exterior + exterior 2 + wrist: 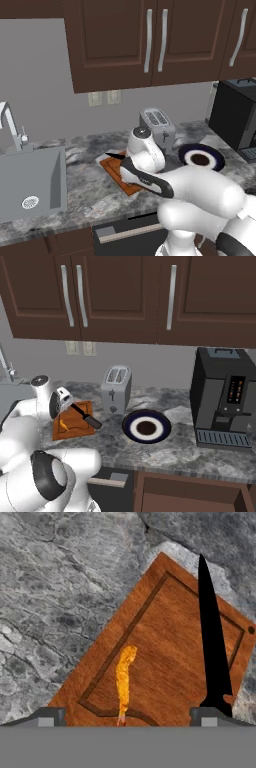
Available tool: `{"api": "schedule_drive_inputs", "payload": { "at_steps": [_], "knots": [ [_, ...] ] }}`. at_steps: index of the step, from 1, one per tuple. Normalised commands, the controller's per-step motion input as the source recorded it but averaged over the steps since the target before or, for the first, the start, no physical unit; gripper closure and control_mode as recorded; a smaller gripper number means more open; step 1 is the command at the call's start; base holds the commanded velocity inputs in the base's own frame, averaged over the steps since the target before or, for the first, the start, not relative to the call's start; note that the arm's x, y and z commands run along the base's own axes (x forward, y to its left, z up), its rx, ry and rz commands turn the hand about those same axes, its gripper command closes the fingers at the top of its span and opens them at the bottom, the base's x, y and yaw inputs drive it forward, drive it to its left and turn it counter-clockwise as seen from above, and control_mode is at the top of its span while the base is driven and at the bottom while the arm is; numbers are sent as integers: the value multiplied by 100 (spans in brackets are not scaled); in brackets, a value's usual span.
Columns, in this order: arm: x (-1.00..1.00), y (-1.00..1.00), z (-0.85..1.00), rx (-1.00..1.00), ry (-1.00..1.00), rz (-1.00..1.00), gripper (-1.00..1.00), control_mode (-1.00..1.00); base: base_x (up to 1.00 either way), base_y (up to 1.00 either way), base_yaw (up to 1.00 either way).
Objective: Pick up the knife from the drawer and place it on the cutting board. Then place the meat from the plate to the cutting board.
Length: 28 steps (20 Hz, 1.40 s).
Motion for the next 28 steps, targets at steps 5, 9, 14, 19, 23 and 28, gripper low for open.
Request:
{"api": "schedule_drive_inputs", "payload": {
  "at_steps": [5, 9, 14, 19, 23, 28],
  "knots": [
    [-32, -24, 36, 7, -12, -3, -100, -100, 0, 0, 0],
    [-43, -30, 16, 5, -14, -4, -100, -100, 0, 0, 0],
    [-58, -35, 23, 5, -17, -6, -100, -100, 0, 0, 0],
    [-45, -54, 36, 6, -7, -9, -100, -100, 0, 0, 0],
    [-37, -33, 67, 12, 0, -9, -100, -100, 0, 0, 0],
    [-41, -31, 88, 11, 0, -7, -100, -100, 0, 0, 0]
  ]
}}
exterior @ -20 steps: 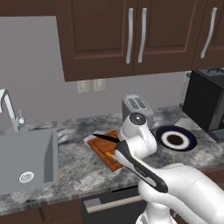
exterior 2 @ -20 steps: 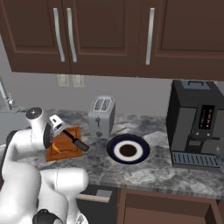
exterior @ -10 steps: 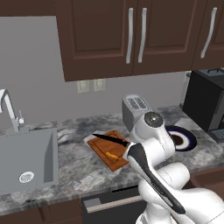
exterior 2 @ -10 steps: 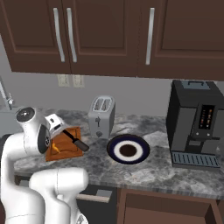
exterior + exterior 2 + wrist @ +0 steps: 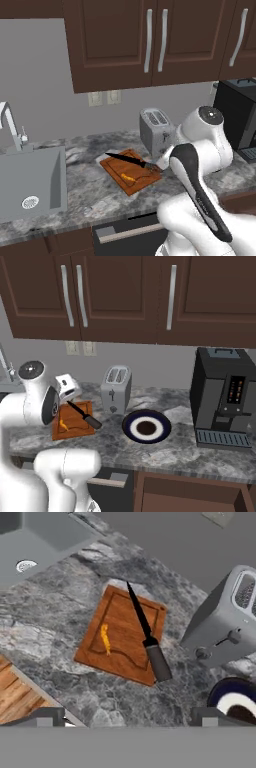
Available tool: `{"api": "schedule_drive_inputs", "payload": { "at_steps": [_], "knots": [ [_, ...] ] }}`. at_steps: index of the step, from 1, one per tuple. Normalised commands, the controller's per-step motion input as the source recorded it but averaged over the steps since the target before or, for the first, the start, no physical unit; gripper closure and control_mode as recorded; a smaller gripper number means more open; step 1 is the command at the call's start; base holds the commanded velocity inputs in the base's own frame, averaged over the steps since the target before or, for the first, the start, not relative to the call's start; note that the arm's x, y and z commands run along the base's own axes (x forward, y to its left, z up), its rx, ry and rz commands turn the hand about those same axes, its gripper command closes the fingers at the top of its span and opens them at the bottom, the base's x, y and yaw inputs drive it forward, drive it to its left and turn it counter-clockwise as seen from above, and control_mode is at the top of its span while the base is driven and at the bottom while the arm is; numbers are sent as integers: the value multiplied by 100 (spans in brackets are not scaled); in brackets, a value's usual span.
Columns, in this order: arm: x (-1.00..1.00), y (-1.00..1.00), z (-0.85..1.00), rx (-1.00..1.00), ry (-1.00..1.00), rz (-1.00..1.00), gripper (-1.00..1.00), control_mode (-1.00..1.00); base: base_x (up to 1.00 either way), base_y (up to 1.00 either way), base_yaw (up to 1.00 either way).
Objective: Pick up the knife from the drawer and place it on the cutting board. Then place the meat from the plate to the cutting board.
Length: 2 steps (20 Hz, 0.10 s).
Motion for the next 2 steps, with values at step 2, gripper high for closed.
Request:
{"api": "schedule_drive_inputs", "payload": {
  "at_steps": [2],
  "knots": [
    [-61, -40, 82, 12, 0, -10, -100, -100, 0, 0, 0]
  ]
}}
